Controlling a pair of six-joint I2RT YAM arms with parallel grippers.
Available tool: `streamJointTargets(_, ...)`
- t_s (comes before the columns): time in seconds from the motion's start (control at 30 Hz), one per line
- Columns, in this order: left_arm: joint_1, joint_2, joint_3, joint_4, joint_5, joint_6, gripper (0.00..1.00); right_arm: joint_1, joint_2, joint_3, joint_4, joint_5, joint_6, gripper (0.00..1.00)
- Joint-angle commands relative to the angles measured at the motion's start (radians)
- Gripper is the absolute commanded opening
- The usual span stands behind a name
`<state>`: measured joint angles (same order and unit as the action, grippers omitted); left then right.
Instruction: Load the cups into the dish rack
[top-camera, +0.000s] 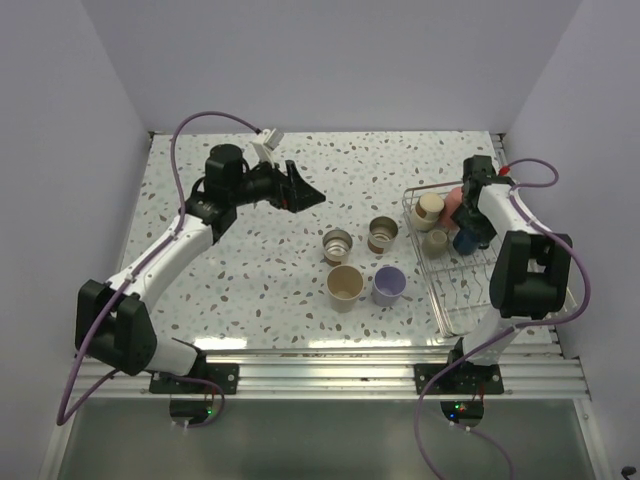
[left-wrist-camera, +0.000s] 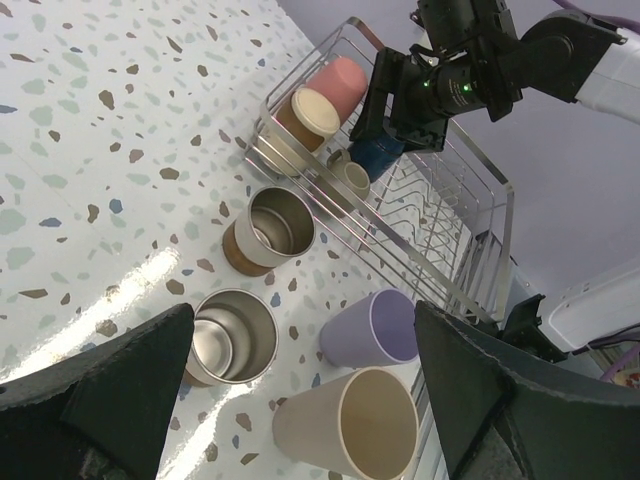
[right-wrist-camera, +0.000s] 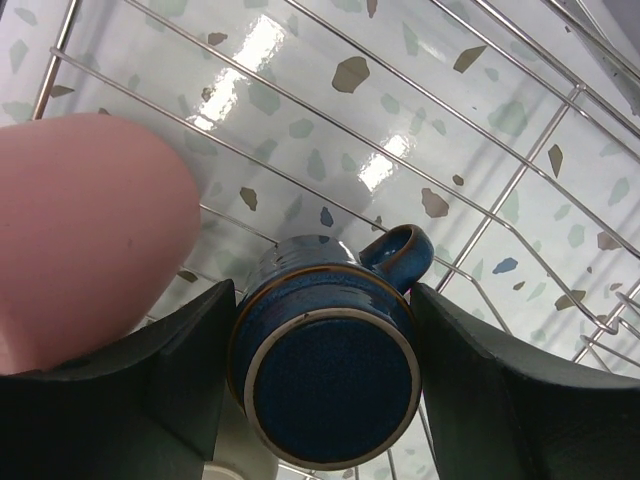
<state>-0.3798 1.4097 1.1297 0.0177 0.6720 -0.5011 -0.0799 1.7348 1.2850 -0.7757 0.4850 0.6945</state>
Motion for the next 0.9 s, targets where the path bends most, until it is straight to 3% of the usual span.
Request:
streamJointTargets(0.0,0.010,0.009,0.044,0.004,-0.003,0.036,0.94,-0.004,0.008,0.037,0.041,0.055,0.060,0.00)
streamJointTargets(0.27,0.010,0.020,0.045,0.001,-0.002,0.041,0.94,-0.006,0.005,-0.015,0.055,0.041,0.094,0.03)
streamJointTargets(0.5,0.010,0.021,0.038,0.002,0.009,0.039,0.93,-0.003,-0.023,-0.052,0.062,0.026,0.108,0.39)
streamJointTargets(0.87,0.010,0.008,0.031,-0.015,0.031,0.045,0.93,-0.003,-0.070,-0.110,0.064,-0.003,0.114,0.76)
